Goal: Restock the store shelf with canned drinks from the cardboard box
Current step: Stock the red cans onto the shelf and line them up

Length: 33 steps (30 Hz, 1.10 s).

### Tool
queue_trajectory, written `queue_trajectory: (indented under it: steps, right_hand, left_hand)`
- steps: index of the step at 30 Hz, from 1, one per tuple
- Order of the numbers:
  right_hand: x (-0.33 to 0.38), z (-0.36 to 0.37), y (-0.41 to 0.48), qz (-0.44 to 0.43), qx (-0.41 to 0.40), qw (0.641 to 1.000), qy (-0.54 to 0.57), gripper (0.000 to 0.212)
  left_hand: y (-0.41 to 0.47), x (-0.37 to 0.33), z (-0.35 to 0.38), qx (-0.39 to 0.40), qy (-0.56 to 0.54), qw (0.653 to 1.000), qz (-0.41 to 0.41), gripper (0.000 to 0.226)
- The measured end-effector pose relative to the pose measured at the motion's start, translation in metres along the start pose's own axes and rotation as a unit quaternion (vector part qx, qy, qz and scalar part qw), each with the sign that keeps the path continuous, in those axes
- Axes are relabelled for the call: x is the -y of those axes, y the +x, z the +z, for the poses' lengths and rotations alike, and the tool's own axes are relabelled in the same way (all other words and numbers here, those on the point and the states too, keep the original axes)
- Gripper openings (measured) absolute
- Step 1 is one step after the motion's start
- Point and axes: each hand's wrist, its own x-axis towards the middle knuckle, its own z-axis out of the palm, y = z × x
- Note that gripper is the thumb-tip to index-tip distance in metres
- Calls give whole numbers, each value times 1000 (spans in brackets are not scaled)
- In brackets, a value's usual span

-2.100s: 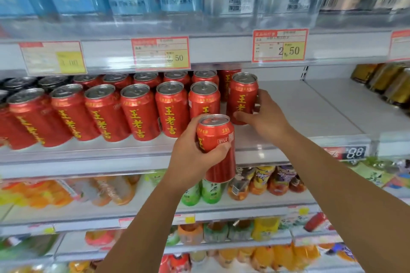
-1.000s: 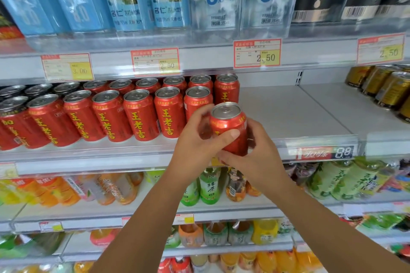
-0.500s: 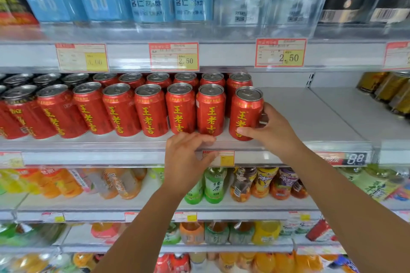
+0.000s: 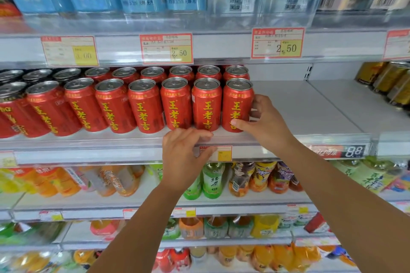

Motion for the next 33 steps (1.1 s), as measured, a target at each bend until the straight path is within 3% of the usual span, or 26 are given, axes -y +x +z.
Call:
queue_trajectory:
  steps: [4,8,10,14,18,25,29,33]
  right_hand:
    - [1,-8,-8,6,-4,999,34,91]
    - [-7,-42,-42,-58,-135,983,108,57]
    - [-25,-59,-70,-70,-188,971,127,42]
    - [-94,-80,-135,-1,-224,965,135,25]
    - [-201,-73,-209,176,-204,958,95,20]
    - [-386,-12,-330,441,-142,886,22,16]
    - [-490,46,-377,547,-51,835,3,28]
    - [-581,109,-413,579,20,815,-5,50]
  left_hand:
    - [-1,-3,-1,-12,5,1000,-4,36]
    - [-9,-31,0,-74,-1,996,45,34]
    - [-24,-53,12,-39,-54,996,60,27]
    - [-87,-91,68,143,-176,974,17,26]
    - [-173,-96,138,333,-191,922,-43,30]
    - [-341,-39,246,591,-72,787,-162,44]
    - [-421,9,311,652,28,705,-278,50]
    - [-492,52,377,647,78,672,-351,52]
